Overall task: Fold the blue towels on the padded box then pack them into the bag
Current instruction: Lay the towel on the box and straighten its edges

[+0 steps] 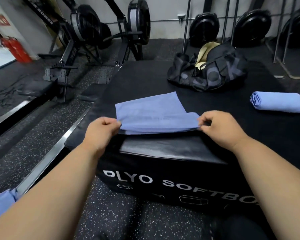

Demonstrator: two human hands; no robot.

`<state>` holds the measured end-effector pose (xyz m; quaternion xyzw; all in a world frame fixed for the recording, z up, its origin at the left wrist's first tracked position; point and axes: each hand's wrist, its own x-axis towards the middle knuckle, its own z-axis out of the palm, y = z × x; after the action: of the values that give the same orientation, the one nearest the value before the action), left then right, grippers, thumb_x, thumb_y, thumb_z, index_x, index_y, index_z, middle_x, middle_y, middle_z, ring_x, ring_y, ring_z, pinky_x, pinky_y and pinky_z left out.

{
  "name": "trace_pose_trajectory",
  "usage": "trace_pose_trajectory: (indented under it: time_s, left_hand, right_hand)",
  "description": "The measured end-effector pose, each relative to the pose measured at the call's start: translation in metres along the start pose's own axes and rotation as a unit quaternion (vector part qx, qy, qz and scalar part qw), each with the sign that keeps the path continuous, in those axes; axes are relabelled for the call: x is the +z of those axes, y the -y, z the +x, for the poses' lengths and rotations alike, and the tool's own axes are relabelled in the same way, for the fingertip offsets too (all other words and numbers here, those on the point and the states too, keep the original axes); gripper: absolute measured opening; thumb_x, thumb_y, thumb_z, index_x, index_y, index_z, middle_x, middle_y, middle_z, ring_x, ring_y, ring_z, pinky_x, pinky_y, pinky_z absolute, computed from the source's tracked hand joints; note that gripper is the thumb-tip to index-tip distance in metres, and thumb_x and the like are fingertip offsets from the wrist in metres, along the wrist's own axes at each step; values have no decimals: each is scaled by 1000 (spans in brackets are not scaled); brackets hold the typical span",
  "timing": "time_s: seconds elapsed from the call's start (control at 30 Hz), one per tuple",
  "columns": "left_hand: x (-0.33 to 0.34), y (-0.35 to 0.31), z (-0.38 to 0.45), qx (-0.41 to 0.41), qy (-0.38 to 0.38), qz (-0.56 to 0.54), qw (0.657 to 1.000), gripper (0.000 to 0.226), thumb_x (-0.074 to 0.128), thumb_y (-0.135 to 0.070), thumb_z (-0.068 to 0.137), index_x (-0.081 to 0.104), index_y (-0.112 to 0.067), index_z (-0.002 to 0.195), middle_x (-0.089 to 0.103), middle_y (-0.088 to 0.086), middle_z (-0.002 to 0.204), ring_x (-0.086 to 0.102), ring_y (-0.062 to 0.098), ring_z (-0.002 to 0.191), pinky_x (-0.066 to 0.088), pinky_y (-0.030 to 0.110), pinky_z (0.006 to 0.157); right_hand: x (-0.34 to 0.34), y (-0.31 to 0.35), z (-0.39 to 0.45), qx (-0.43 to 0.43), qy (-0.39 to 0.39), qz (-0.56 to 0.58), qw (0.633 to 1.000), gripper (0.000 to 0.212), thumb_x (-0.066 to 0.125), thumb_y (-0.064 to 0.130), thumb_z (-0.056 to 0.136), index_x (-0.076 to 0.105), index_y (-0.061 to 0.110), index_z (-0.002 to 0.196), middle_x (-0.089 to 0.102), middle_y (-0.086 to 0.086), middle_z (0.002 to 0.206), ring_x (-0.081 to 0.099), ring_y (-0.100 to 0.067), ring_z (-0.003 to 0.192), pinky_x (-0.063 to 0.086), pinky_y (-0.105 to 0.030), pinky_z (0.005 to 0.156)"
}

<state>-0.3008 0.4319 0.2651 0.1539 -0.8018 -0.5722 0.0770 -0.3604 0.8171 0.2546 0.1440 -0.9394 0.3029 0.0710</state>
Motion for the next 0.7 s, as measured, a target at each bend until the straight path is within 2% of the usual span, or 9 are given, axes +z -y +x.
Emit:
trace_pose_trajectory:
  time_s: [0.07, 0.13, 0.37, 0.47, 0.57, 0.7]
  left_hand:
    - [0, 23, -15, -32, -19, 50, 998, 17, 81, -19, 90, 74, -7, 81, 70, -5, 70, 57, 11, 64, 45, 29, 68]
    - [2, 35, -26, -32, -45, 74, 996, 8, 83, -21, 88, 78, -15, 86, 78, -6, 81, 68, 9, 74, 53, 29, 77]
    - [9, 31, -30, -31, -60, 98, 993, 7, 79, -15, 85, 76, -14, 79, 78, -2, 80, 68, 12, 76, 55, 35, 81]
    - [11, 31, -28, -37, -71, 112, 991, 8, 81, -16, 85, 75, -17, 80, 78, -2, 79, 69, 13, 74, 56, 34, 77]
    - [14, 31, -26, -39, -81, 129, 988, 8, 80, -16, 85, 74, -18, 80, 76, -4, 74, 66, 11, 69, 53, 30, 70]
    - [14, 33, -23, -35, -92, 135, 986, 8, 81, -15, 85, 74, -17, 82, 77, -6, 81, 68, 11, 73, 50, 27, 71]
  right_hand:
    - [5, -13, -7, 27, 81, 12, 996, 23, 89, 21, 76, 69, 31, 73, 75, 13, 91, 71, -10, 93, 56, -39, 90]
    - [4, -19, -7, 31, 110, 38, 993, 24, 92, 28, 74, 69, 35, 74, 76, 18, 91, 72, -5, 99, 57, -39, 93]
    - [0, -25, -13, 23, 115, 69, 991, 18, 88, 35, 82, 71, 32, 77, 74, 21, 114, 63, 7, 114, 47, -26, 101]
    - [1, -26, -18, 15, 110, 76, 991, 19, 88, 30, 82, 71, 32, 75, 73, 20, 112, 61, 10, 114, 44, -19, 98]
    - [7, -24, -22, -17, 91, 59, 994, 22, 89, 26, 81, 70, 33, 73, 71, 15, 105, 64, 0, 110, 50, -29, 97]
    - [13, -28, -24, -50, 78, 60, 994, 24, 88, 25, 82, 68, 36, 75, 66, 15, 100, 65, -7, 100, 53, -36, 91]
